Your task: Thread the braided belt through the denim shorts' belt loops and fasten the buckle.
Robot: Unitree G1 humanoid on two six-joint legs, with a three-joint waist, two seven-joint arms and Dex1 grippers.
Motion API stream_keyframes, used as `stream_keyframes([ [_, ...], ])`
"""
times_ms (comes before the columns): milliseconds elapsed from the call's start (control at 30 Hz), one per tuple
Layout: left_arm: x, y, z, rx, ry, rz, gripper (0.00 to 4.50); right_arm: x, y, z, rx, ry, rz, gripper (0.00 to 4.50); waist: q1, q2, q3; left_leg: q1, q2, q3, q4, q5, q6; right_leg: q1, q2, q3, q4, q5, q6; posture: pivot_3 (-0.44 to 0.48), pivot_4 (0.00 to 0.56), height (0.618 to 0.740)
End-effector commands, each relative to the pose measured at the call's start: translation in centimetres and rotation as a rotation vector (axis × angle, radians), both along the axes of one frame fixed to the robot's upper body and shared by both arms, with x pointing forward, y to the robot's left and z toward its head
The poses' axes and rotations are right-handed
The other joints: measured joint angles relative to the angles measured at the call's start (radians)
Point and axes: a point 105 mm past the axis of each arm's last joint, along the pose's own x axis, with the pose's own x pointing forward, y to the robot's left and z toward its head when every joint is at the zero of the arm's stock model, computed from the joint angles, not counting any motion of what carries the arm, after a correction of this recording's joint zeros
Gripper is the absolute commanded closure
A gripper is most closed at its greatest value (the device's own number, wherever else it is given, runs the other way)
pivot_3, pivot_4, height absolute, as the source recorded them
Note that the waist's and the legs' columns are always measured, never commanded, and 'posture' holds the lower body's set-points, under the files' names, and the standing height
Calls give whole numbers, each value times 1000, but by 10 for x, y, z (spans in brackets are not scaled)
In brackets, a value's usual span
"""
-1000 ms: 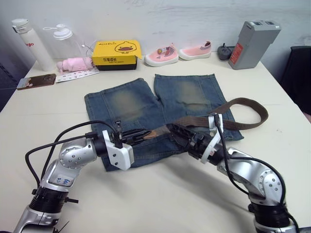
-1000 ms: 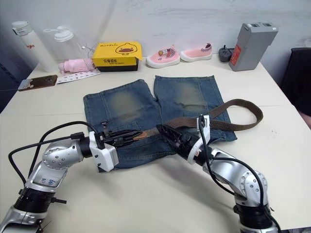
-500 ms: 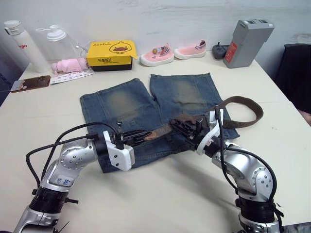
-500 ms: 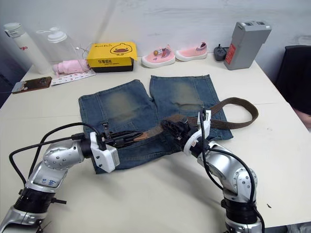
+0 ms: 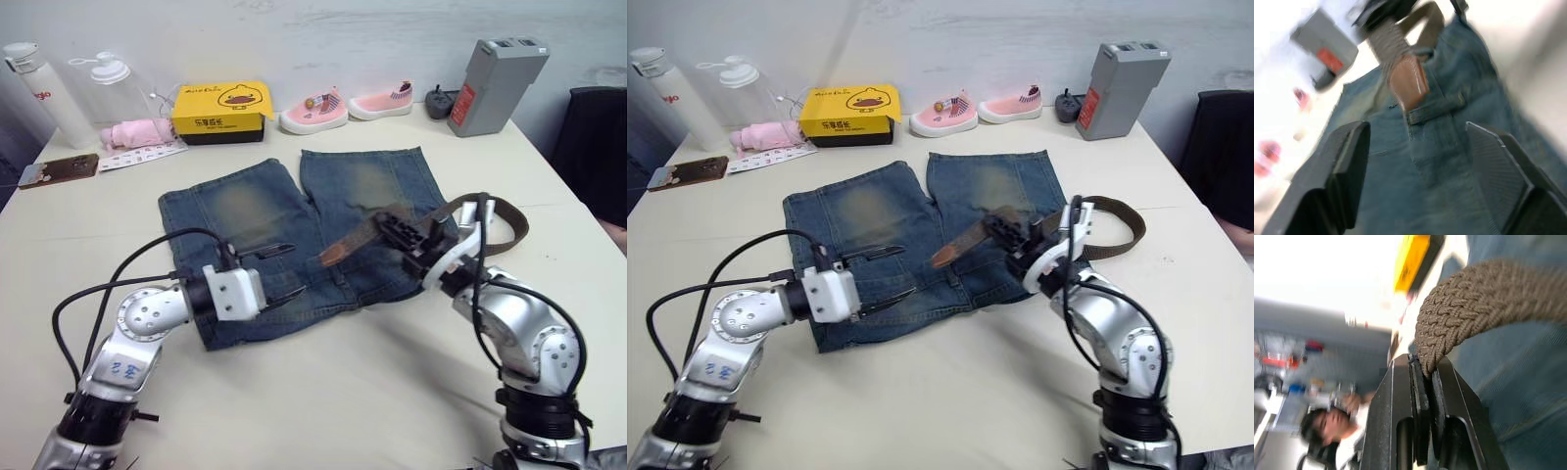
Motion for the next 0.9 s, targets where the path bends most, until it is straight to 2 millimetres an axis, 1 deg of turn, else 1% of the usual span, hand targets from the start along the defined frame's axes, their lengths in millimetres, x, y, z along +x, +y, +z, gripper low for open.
stream_keyframes([
  [33,-11,11,8,-86,125,10,1139,6,-24,-1,-20,-35,-69,4500,-8,0,0,0,0,0,0,0,0,0,0,0,0,0,-1,0,150,636],
  [100,-15,13,10,-111,154,13,1139,9,-27,-5,-51,-40,-85,4500,-9,0,0,1,1,0,-1,0,0,0,-2,1,0,-1,-1,0,150,636],
  [167,-15,14,15,-152,166,27,1139,10,-25,-10,-89,-46,-81,4500,-8,0,0,1,1,1,-2,0,0,0,-4,2,-1,-1,-2,0,150,636],
  [267,-17,11,15,-195,209,26,1139,8,-10,-24,-174,-27,-43,4500,-8,0,0,1,3,1,-2,0,-1,1,-5,3,-2,-1,-2,0,150,636],
  [433,-28,10,2,-190,318,7,1139,7,3,-33,-222,-36,-25,4500,-8,1,0,2,3,2,-4,1,-1,1,-5,3,-2,-1,-2,0,150,636],
  [533,-30,13,-2,-192,344,17,1139,6,12,-38,-275,-55,-12,4500,-7,1,0,2,3,2,-4,1,-1,1,-5,3,-2,-1,-3,0,150,636],
  [600,-30,14,-3,-190,348,20,1139,5,17,-38,-301,-74,-6,4500,-5,1,0,2,3,2,-4,1,-1,1,-5,3,-2,-2,-3,0,150,636],
  [767,-28,14,-5,-188,351,23,1139,1,35,-30,-332,-135,24,4500,-7,1,0,2,3,2,-4,1,-2,1,-5,3,-2,-2,-3,0,150,636],
  [900,-27,14,-5,-180,343,24,1139,-1,39,-26,-334,-150,29,4500,-8,1,0,3,4,2,-5,1,-2,1,-5,3,-2,-2,-4,0,150,636],
])
